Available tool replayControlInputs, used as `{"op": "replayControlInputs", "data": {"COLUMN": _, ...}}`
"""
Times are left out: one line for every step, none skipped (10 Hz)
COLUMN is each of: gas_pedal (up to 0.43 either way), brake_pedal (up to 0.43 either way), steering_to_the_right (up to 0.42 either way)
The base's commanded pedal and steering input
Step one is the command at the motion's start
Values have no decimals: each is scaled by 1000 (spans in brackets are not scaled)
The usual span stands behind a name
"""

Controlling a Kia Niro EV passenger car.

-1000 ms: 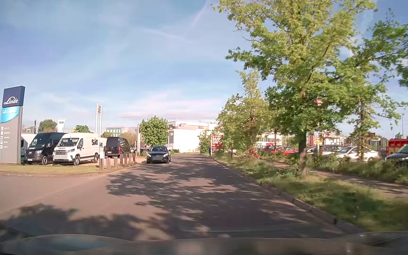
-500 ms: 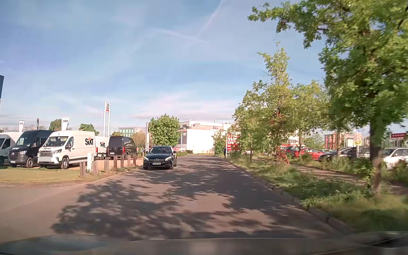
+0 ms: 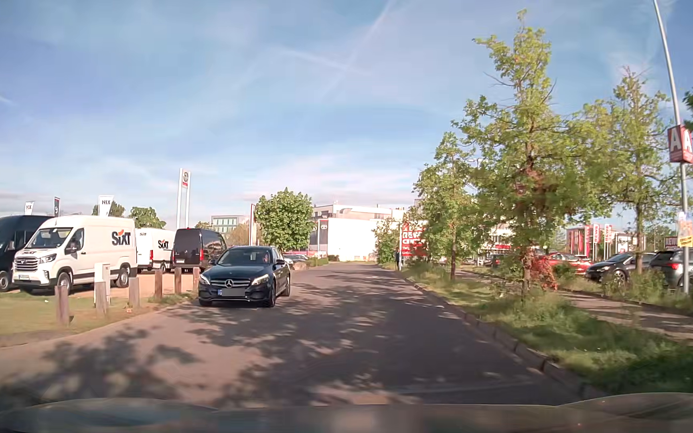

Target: Follow the waypoints while adhering to traffic rules and regulations

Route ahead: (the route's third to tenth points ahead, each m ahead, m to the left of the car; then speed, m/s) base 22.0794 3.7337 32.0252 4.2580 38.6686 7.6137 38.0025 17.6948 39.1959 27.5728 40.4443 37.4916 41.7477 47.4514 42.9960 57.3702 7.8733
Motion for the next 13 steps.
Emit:
{"op": "replayControlInputs", "data": {"gas_pedal": 0, "brake_pedal": 0, "steering_to_the_right": -19}}
{"op": "replayControlInputs", "data": {"gas_pedal": 0, "brake_pedal": 0, "steering_to_the_right": -19}}
{"op": "replayControlInputs", "data": {"gas_pedal": 0, "brake_pedal": 0, "steering_to_the_right": -19}}
{"op": "replayControlInputs", "data": {"gas_pedal": 0, "brake_pedal": 0, "steering_to_the_right": -19}}
{"op": "replayControlInputs", "data": {"gas_pedal": 0, "brake_pedal": 0, "steering_to_the_right": -17}}
{"op": "replayControlInputs", "data": {"gas_pedal": 0, "brake_pedal": 0, "steering_to_the_right": -18}}
{"op": "replayControlInputs", "data": {"gas_pedal": 0, "brake_pedal": 0, "steering_to_the_right": -17}}
{"op": "replayControlInputs", "data": {"gas_pedal": 0, "brake_pedal": 0, "steering_to_the_right": -17}}
{"op": "replayControlInputs", "data": {"gas_pedal": 0, "brake_pedal": 0, "steering_to_the_right": -16}}
{"op": "replayControlInputs", "data": {"gas_pedal": 0, "brake_pedal": 0, "steering_to_the_right": -13}}
{"op": "replayControlInputs", "data": {"gas_pedal": 0, "brake_pedal": 0, "steering_to_the_right": -13}}
{"op": "replayControlInputs", "data": {"gas_pedal": 0, "brake_pedal": 0, "steering_to_the_right": -13}}
{"op": "replayControlInputs", "data": {"gas_pedal": 0, "brake_pedal": 6, "steering_to_the_right": -11}}
